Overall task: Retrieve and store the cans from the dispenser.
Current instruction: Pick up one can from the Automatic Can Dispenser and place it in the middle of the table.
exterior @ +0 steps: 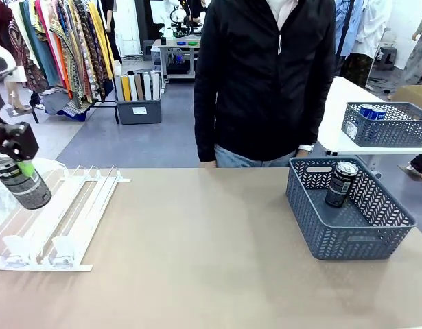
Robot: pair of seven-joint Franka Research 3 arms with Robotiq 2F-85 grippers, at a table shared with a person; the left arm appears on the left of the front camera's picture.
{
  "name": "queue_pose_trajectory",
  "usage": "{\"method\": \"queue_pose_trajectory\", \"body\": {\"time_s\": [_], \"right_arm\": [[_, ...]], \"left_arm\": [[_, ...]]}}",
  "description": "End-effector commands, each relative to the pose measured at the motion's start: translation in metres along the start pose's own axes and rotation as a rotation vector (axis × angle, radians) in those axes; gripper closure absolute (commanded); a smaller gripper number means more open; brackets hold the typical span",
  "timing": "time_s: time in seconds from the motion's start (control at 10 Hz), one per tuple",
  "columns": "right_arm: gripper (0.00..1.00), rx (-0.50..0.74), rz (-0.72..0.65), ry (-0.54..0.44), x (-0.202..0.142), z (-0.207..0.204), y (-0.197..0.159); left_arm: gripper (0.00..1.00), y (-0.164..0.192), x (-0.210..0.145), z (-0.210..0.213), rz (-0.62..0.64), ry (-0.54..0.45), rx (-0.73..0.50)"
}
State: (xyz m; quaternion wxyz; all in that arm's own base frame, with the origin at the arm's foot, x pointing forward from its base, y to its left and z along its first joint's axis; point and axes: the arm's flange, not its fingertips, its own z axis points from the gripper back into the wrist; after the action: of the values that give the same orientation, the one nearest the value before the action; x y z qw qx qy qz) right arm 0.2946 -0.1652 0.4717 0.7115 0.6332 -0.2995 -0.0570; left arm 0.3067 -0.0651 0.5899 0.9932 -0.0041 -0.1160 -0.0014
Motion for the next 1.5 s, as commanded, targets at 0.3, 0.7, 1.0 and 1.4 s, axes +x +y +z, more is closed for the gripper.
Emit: {"method": "queue_pose_trajectory", "body": {"time_s": [0.3,0.7,1.0,1.4], "right_arm": [[0.00,0.014,0.000,-0.008,0.002,-0.001,0.004],[0.00,0.014,0.000,-0.008,0.002,-0.001,0.004],[0.00,0.014,0.000,-0.008,0.002,-0.001,0.004],[0.00,0.014,0.000,-0.008,0.002,-0.001,0.004]], "left_arm": [[1.00,-0.037,0.020,-0.016,-0.132,-0.014,-0.113],[1.00,-0.194,0.061,-0.069,-0.341,0.128,-0.240],[1.00,-0.293,0.060,-0.123,-0.509,0.217,-0.175],[1.00,-0.340,0.045,-0.191,-0.577,0.200,-0.057]]}}
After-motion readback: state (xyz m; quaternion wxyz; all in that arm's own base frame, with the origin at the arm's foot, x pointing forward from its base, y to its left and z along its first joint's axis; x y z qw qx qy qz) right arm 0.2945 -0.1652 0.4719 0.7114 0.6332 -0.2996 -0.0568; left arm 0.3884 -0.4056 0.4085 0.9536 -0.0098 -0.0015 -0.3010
